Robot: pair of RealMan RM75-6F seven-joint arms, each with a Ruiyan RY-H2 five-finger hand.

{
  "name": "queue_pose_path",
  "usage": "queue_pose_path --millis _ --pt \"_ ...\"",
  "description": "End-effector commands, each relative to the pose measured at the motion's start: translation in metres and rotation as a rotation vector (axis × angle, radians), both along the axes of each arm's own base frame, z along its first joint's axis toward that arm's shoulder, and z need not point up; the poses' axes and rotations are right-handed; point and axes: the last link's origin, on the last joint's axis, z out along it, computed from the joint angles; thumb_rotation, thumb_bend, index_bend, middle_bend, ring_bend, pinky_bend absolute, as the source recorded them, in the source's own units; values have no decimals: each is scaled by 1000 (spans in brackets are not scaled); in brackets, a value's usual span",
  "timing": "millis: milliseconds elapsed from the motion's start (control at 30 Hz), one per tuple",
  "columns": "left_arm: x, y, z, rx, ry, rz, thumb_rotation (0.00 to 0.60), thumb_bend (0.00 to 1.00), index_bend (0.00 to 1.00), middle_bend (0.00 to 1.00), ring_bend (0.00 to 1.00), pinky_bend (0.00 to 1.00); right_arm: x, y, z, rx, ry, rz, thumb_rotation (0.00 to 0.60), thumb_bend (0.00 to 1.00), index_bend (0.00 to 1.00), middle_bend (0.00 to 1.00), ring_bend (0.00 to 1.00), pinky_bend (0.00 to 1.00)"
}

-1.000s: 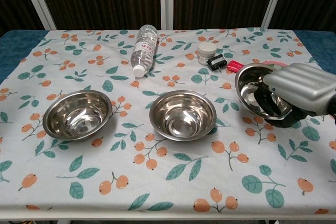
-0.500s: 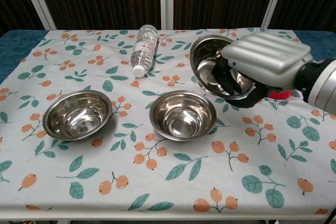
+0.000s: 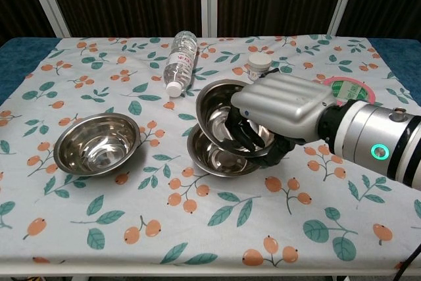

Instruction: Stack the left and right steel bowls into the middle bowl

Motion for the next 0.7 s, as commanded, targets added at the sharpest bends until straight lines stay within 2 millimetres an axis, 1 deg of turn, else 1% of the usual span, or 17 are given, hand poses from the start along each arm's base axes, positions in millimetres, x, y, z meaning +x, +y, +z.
queue_pose_path --millis 33,67,100,200,267,367,467,567,667,700 --pt "0 0 0 0 -1 -2 600 31 224 224 134 232 -2 -2 2 22 37 -15 600 3 486 430 806 798" --pt "0 0 0 0 1 -3 600 32 224 224 134 232 -2 -2 3 20 41 -15 600 0 448 404 805 798" --pt "0 0 -1 0 3 -3 600 32 223 224 133 232 -1 -3 4 17 44 -16 600 0 385 363 804 798" --pt "0 0 -2 -2 7 -2 600 33 223 224 134 233 -1 -4 6 17 47 -25 600 0 276 284 802 798" --pt "0 1 -2 -2 9 -3 600 33 223 224 133 233 0 -5 6 16 49 -27 600 0 227 256 802 799" --pt "1 1 -2 0 10 -6 600 34 224 224 133 233 1 -4 10 13 46 -21 600 0 205 239 802 799" --pt "3 2 -3 -4 13 -10 600 33 224 224 133 232 2 -3 21 -2 37 -15 600 0 204 240 802 799" --pt "6 2 -4 -13 17 -21 600 33 223 224 134 232 2 -3 44 -39 29 -12 600 0 204 246 802 799" --pt "12 0 -9 -39 35 -50 600 34 224 224 134 232 1 -3 81 -99 -14 -41 600 0 202 257 802 799" --pt "15 0 -13 -58 50 -67 600 34 223 224 133 233 2 -4 99 -133 -45 -59 600 0 201 259 802 799"
